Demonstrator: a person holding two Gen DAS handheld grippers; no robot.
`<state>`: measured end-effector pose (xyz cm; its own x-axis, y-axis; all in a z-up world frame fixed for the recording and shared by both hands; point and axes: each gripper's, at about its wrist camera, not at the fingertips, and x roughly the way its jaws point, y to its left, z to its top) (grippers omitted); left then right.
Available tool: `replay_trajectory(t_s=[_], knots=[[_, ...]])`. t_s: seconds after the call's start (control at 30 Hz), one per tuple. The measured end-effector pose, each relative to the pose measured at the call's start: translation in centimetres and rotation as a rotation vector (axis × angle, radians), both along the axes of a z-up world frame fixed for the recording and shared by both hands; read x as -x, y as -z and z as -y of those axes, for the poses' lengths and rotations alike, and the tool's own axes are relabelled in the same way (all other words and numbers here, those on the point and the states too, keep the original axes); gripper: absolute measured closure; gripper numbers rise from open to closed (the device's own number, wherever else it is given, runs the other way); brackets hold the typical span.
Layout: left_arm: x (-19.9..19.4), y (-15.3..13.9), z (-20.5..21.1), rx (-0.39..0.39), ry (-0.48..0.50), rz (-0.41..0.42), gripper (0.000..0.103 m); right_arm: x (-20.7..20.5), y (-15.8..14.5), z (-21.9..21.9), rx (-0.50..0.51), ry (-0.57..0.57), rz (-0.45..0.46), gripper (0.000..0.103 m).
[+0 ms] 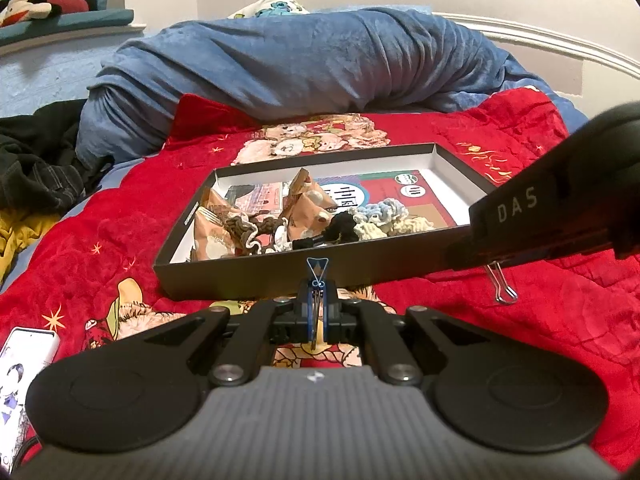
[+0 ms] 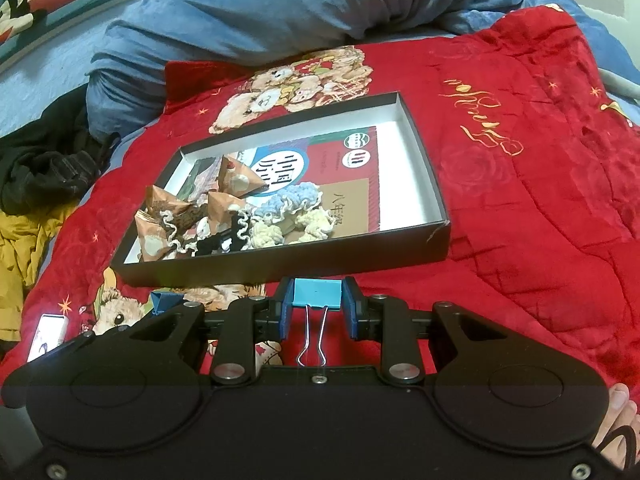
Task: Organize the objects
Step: 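Lift both held binder clips, carry them over the lid and lower them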
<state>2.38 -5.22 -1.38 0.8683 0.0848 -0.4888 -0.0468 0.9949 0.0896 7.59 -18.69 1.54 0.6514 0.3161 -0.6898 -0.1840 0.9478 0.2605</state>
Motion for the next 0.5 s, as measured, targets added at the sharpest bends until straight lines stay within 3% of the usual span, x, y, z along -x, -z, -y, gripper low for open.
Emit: replay_trajectory(t_s=[0.5], knots=[[-0.7,-1.6,-0.6,0.020,-0.019,0.072,0.097,-0.8,-2.3,0.4,-0.051,0.042,0.053,0.078]])
